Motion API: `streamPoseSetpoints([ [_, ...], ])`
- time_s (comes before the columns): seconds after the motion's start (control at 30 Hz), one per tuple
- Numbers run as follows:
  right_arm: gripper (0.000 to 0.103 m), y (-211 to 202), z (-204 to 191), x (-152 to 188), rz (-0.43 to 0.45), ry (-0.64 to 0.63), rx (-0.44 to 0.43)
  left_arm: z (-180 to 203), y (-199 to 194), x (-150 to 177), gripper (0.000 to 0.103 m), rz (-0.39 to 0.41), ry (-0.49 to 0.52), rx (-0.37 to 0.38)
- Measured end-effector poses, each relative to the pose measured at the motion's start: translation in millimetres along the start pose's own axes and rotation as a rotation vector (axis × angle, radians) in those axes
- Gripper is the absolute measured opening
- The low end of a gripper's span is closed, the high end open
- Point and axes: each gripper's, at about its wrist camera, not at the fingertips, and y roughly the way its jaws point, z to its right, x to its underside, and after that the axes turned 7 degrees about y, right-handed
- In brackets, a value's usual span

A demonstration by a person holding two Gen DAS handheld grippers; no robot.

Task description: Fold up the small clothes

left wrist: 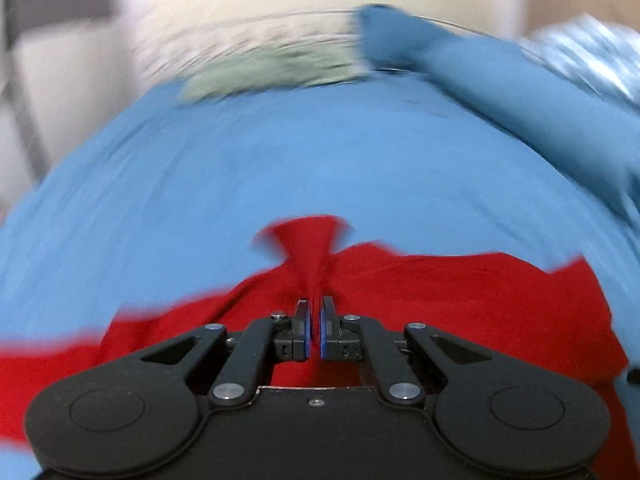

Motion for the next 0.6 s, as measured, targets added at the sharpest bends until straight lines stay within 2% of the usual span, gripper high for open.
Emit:
streamPoseSetpoints([
  [0.1, 0.089, 8.3, -4.1, 2.7, -0.018, 0.020, -0.004, -37.1, 10.8, 32.7, 0.012, -0.055, -0.154, 0.008],
  [0.17, 0.089, 12.3, -5.6, 5.4, -0.028, 0.030, 0.000, -52.0, 22.6, 52.1, 0.030, -0.091, -0.242, 0.046],
  [0.2, 0.089, 13.6, -5.9, 6.7, -0.033, 0.034, 0.004, -57.7, 27.3, 60.7, 0.034, -0.105, -0.282, 0.067],
  [0.27, 0.089, 15.2, -7.4, 9.0, -0.041, 0.034, 0.012, -62.1, 31.9, 70.6, 0.038, -0.098, -0.323, 0.089],
  [0.33, 0.089, 16.7, -9.9, 11.1, -0.047, 0.014, 0.023, -59.0, 32.5, 65.2, 0.039, -0.078, -0.324, 0.085],
  [0.4, 0.089, 19.7, -13.6, 13.5, -0.054, -0.021, 0.037, -57.7, 32.9, 61.2, 0.035, -0.064, -0.327, 0.088],
  [0.43, 0.089, 21.5, -15.9, 14.1, -0.059, -0.037, 0.041, -58.9, 35.8, 56.7, 0.007, -0.064, -0.323, 0.088],
  [0.47, 0.089, 23.1, -18.6, 14.8, -0.063, -0.051, 0.045, -59.8, 34.9, 52.8, 0.004, -0.061, -0.313, 0.079],
  [0.6, 0.089, 33.0, -29.9, 17.6, -0.076, -0.135, 0.065, -67.9, 6.0, 44.7, 0.004, 0.044, -0.252, -0.018],
])
